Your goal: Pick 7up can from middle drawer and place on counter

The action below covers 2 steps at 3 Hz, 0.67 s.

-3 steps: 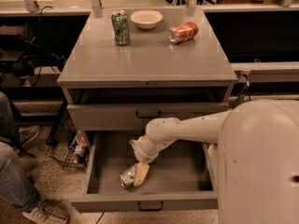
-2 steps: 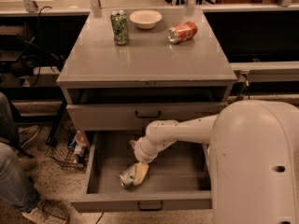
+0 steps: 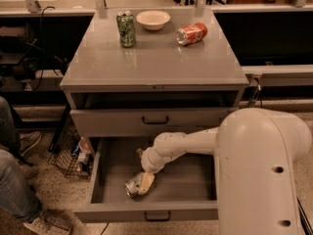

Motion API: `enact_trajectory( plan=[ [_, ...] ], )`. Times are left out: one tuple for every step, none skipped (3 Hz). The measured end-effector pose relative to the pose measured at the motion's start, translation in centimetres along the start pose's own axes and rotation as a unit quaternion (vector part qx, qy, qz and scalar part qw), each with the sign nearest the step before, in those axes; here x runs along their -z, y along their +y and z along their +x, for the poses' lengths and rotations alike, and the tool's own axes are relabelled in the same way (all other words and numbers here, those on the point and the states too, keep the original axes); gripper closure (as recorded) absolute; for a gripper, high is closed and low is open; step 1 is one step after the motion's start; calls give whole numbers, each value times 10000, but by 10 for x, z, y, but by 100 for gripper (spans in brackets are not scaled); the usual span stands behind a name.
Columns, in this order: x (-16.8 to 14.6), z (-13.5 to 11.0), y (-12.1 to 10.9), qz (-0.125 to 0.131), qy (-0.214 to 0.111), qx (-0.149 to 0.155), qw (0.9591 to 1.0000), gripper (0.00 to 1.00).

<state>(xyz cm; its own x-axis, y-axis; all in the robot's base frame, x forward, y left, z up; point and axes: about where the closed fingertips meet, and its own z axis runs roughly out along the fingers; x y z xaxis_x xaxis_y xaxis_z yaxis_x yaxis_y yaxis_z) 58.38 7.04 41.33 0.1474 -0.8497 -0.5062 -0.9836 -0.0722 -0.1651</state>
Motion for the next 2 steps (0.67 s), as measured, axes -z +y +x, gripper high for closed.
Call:
enact_trajectory(
  plan=[
    [-19,8,5,-34,-43,-113,9999,0],
    [-27,13,11,-65,-59,-170,9998,0]
  ],
)
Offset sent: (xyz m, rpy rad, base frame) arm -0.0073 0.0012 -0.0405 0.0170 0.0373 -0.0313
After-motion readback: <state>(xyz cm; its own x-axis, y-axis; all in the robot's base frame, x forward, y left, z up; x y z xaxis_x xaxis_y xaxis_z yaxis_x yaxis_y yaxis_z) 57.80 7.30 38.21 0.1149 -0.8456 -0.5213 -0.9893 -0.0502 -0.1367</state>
